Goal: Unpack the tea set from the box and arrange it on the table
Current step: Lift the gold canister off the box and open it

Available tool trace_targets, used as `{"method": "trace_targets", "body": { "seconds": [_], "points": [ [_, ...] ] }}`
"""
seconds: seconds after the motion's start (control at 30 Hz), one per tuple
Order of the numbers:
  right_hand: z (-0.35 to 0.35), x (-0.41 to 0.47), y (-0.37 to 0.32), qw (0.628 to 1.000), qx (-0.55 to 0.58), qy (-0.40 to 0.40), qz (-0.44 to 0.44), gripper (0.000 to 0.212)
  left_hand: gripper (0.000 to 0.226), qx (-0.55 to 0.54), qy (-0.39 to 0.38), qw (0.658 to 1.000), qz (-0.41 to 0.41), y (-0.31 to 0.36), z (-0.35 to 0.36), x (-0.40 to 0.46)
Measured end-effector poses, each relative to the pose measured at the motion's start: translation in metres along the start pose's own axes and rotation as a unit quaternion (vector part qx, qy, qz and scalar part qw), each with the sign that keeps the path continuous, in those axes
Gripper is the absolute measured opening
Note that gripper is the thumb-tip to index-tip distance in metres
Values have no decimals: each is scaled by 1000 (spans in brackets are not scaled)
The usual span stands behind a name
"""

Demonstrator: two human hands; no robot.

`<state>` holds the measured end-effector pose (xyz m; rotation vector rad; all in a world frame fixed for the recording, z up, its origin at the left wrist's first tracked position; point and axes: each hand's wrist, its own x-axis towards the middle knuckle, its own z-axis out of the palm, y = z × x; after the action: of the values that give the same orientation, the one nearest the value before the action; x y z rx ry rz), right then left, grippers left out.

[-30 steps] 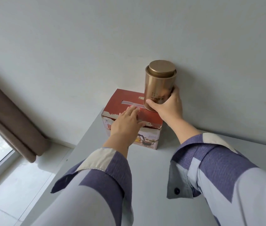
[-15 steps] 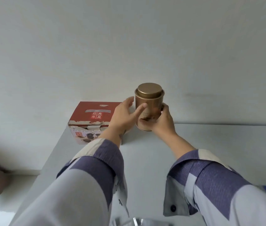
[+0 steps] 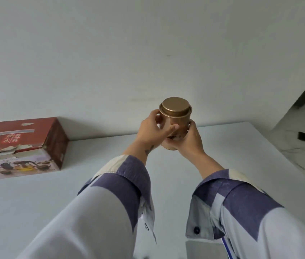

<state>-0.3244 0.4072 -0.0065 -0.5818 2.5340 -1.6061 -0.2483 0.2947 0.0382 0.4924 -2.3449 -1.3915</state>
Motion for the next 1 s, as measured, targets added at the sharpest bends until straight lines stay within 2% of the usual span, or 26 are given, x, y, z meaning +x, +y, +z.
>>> {"method": "trace_targets", "body": {
  "seconds": [0.2, 0.4, 0.6, 0.87, 1.0],
  "points": [
    [-67, 55, 83, 999, 4, -23, 29, 91, 79, -40, -14, 998, -42, 9, 109, 47],
    [-86, 104, 141, 998, 7, -33, 45, 81, 78, -75, 5, 995, -71, -7, 181, 84],
    [-79, 146, 165, 997, 11, -69, 25, 85, 72, -70, 32, 995, -62, -25, 207, 120],
    [-53, 182, 184, 991, 97, -48, 81, 94, 73, -45, 30, 997, -63, -48, 220, 158],
    [-45, 192, 190, 993, 86, -44, 74, 102, 75, -42, 35, 996, -65, -54, 223, 165]
  ]
}}
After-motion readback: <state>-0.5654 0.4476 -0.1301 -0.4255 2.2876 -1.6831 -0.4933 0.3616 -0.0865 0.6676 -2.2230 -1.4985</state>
